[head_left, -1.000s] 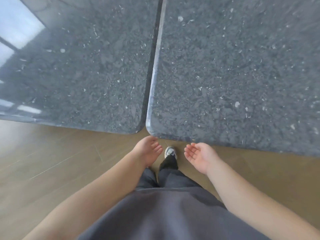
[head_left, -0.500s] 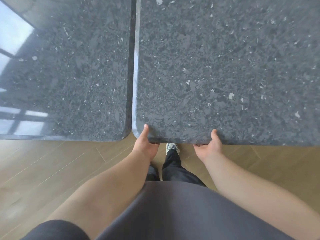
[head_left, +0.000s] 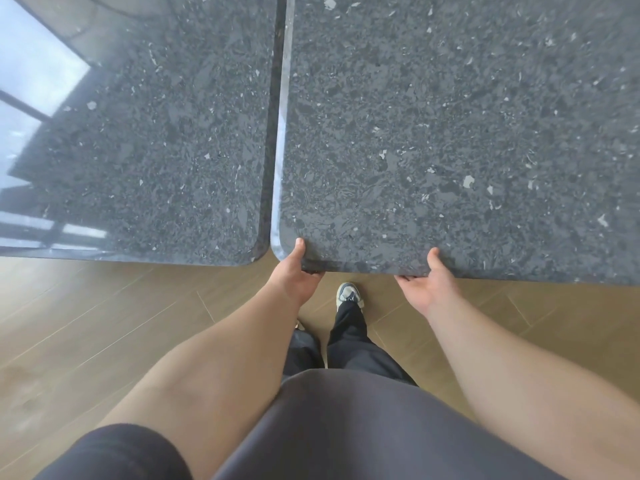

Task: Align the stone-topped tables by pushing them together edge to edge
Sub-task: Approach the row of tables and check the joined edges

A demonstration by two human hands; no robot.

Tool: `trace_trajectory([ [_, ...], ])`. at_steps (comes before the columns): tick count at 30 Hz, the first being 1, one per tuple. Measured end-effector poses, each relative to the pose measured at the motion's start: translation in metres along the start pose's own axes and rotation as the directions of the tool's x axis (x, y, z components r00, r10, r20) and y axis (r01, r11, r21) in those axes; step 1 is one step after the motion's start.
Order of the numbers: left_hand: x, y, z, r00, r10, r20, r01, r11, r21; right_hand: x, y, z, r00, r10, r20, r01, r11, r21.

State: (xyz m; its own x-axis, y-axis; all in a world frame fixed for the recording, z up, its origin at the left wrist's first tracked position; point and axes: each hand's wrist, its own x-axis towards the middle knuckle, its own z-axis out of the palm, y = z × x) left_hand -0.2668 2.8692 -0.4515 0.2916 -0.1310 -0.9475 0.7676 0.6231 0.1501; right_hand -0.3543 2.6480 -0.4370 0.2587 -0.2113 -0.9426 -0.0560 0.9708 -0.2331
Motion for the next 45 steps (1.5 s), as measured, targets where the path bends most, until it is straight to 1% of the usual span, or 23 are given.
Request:
trace_trajectory([
  [7, 0.004, 0.000, -0.007, 0.999, 0.029, 0.046, -0.030, 0.999, 0.035, -0.002, 0.007, 0.004, 0.999, -0.051, -0.004, 0.051, 0.998, -0.041],
  [10, 0.011, 0.001, -0.010, 0.999, 0.022, 0.041, -0.025, 0.998, 0.059, -0.001, 0.005, 0.004, 0.999, -0.035, -0.007, 0.035, 0.998, -0.051],
  [16, 0.016, 0.000, -0.010, 0.999, 0.039, 0.011, -0.039, 0.996, 0.083, 0.001, -0.003, -0.003, 1.000, 0.028, 0.014, -0.028, 1.000, -0.015],
  [19, 0.018, 0.000, -0.013, 0.999, 0.048, -0.021, -0.046, 0.994, 0.098, 0.002, -0.006, 0.000, 0.999, 0.049, 0.022, -0.048, 0.999, -0.017],
  [21, 0.018, -0.001, -0.013, 0.998, 0.062, -0.034, -0.058, 0.992, 0.111, 0.005, -0.004, 0.002, 0.999, 0.039, 0.012, -0.039, 0.999, -0.015],
  [26, 0.017, -0.003, -0.014, 0.997, 0.070, -0.028, -0.068, 0.995, 0.076, 0.008, 0.004, 0.005, 1.000, -0.031, 0.005, 0.031, 0.998, -0.047],
  [31, 0.017, 0.000, -0.014, 1.000, 0.011, 0.001, -0.011, 0.996, 0.091, 0.010, 0.012, 0.014, 0.993, -0.108, -0.049, 0.106, 0.993, -0.049],
  [36, 0.011, 0.007, -0.014, 0.998, -0.059, 0.031, 0.057, 0.995, 0.077, 0.005, 0.014, 0.022, 0.983, -0.139, -0.123, 0.127, 0.987, -0.100],
  [41, 0.006, 0.010, -0.011, 0.996, -0.067, 0.054, 0.064, 0.996, 0.070, 0.008, 0.014, 0.018, 0.985, -0.113, -0.132, 0.099, 0.989, -0.111],
  [45, -0.001, 0.009, -0.004, 0.997, -0.063, 0.039, 0.062, 0.998, 0.017, 0.008, 0.010, 0.014, 0.989, -0.086, -0.116, 0.075, 0.992, -0.101],
])
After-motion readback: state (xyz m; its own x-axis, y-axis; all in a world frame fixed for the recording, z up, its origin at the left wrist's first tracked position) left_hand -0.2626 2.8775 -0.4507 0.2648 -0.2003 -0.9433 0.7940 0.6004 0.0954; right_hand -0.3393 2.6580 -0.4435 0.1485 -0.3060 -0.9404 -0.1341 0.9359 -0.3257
